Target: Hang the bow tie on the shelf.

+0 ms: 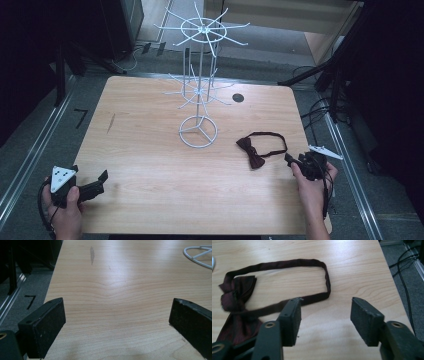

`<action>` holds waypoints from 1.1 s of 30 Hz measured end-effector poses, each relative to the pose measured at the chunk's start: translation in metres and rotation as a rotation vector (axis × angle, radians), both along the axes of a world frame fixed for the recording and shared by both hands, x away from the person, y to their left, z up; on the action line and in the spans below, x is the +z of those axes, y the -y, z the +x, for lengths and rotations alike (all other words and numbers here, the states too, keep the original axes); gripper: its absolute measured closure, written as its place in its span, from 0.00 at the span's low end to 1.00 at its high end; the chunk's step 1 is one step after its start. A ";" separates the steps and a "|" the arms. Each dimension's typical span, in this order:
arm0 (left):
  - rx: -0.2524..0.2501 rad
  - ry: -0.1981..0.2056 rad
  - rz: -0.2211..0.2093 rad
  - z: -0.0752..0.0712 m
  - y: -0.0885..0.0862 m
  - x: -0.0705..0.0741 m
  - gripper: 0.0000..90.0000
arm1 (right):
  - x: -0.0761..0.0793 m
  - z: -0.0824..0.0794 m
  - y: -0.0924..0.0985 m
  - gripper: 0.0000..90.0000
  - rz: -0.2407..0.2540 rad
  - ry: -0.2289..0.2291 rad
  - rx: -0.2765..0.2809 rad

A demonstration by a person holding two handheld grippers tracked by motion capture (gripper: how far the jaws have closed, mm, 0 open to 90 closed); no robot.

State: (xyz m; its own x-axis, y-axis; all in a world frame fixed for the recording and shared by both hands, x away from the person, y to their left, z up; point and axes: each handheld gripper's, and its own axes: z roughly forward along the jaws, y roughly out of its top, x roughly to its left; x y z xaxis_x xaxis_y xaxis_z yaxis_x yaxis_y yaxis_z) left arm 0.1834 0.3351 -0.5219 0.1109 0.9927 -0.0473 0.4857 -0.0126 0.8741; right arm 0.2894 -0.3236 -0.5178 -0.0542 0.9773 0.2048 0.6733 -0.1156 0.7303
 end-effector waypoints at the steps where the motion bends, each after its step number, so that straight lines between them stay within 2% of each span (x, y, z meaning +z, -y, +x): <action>1: 0.000 -0.001 0.001 0.000 0.000 0.000 0.01 | 0.001 0.008 -0.001 0.52 -0.003 -0.017 -0.011; 4: 0.001 -0.003 -0.002 0.000 0.000 0.000 0.01 | 0.002 0.016 -0.001 0.55 -0.007 -0.022 -0.013; 5: 0.002 -0.002 -0.005 0.000 0.000 0.000 0.01 | 0.001 0.023 -0.003 0.56 -0.013 -0.043 -0.013; 11: 0.000 -0.006 -0.010 0.000 -0.001 0.000 0.01 | 0.000 0.040 -0.012 0.64 -0.037 -0.081 -0.015; 18: -0.004 -0.010 -0.013 0.001 -0.002 0.000 0.01 | -0.002 0.054 -0.010 0.72 -0.036 -0.110 -0.048; 20: -0.002 -0.010 -0.014 0.001 -0.001 0.000 0.01 | -0.003 0.059 -0.011 0.75 -0.038 -0.130 -0.036; 21: -0.002 -0.010 -0.013 0.001 -0.001 0.000 0.01 | -0.002 0.062 -0.012 0.80 -0.038 -0.144 -0.037; 23: -0.002 -0.011 -0.015 0.001 -0.001 0.000 0.01 | -0.002 0.064 -0.013 0.83 -0.046 -0.151 -0.036; 24: 0.000 -0.012 -0.016 0.001 -0.001 0.000 0.01 | -0.003 0.066 -0.014 0.87 -0.054 -0.181 -0.038; 25: -0.001 -0.013 -0.016 0.001 -0.002 0.000 0.01 | -0.003 0.066 -0.014 0.87 -0.054 -0.181 -0.038; 26: -0.001 -0.014 -0.015 0.001 -0.002 0.000 0.01 | -0.006 0.069 -0.016 0.89 -0.067 -0.218 -0.030; 30: 0.005 -0.015 -0.021 0.001 -0.002 0.000 0.01 | -0.007 0.072 -0.017 0.93 -0.073 -0.242 -0.028; 31: 0.005 -0.015 -0.021 0.001 -0.002 0.000 0.01 | -0.008 0.073 -0.017 0.97 -0.074 -0.253 -0.025; 33: 0.005 -0.014 -0.021 0.001 -0.002 0.000 0.01 | -0.008 0.073 -0.017 0.99 -0.075 -0.253 -0.022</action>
